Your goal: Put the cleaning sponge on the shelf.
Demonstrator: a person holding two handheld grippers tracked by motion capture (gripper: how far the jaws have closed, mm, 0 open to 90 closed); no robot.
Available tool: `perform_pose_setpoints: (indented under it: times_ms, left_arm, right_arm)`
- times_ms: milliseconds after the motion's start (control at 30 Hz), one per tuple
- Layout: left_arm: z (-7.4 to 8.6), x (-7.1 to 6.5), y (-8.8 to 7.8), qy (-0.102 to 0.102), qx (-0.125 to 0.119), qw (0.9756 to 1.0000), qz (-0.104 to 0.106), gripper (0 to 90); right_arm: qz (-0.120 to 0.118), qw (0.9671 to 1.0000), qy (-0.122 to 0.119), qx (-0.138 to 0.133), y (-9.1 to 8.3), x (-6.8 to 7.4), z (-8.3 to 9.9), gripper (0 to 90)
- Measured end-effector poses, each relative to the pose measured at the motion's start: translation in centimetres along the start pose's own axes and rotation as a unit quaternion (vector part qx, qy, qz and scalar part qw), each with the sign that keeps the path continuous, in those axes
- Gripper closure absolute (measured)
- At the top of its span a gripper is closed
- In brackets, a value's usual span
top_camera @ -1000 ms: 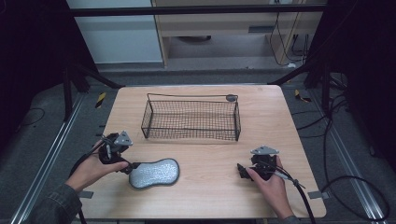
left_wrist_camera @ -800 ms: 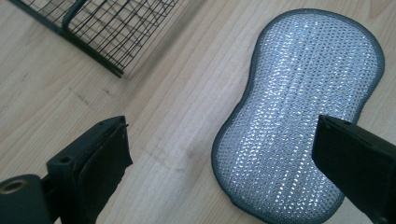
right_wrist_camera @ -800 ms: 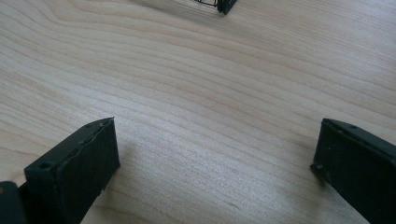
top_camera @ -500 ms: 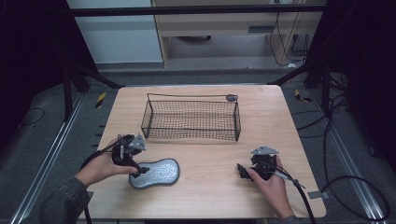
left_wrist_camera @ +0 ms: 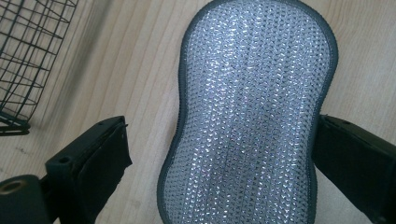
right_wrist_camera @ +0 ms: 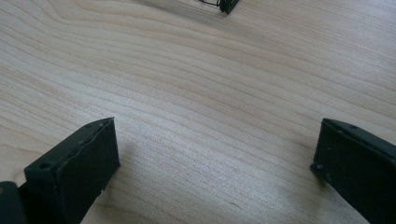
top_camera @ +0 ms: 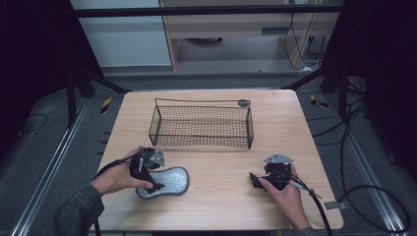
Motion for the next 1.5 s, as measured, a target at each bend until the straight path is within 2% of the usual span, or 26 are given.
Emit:
perform_pose_setpoints:
  times_ms: [100,267,467,833,1500]
  left_arm:
    - [0.1,-0.3,0.5,0.004,0.005,0.9999,0.01,4.2]
    - [0.1,-0.6,1.5,0.008,0.013,0.9998,0.015,4.2]
    - [-0.3,-1.0,1.9,0.012,0.015,0.9994,0.027,4.2]
    - [-0.2,-1.3,2.6,0.018,0.024,0.9989,0.037,4.0]
    - [0.0,-1.2,3.6,0.007,0.025,0.9983,0.051,1.5]
  right_arm:
    - [0.0,1.0,0.0,0.0,0.0,0.0,0.0,0.4]
    - [0.0,1.0,-0.001,0.0,0.0,0.0,0.0,0.4]
    - [0.0,1.0,-0.001,0.0,0.0,0.0,0.0,0.4]
    - [0.0,1.0,-0.001,0.0,0.0,0.0,0.0,0.4]
    - [-0.001,1.0,-0.001,0.0,0.0,0.1,0.0,0.4]
Point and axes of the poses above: each handheld gripper's, and its own axes: y roughly forward along the jaws, z roughly out of its underside, x roughly to its left, the point moved 8 cm from there along y, roughly forward along the jaws, and after that the axes turned 12 degrees about y, right-handed, at the moved point
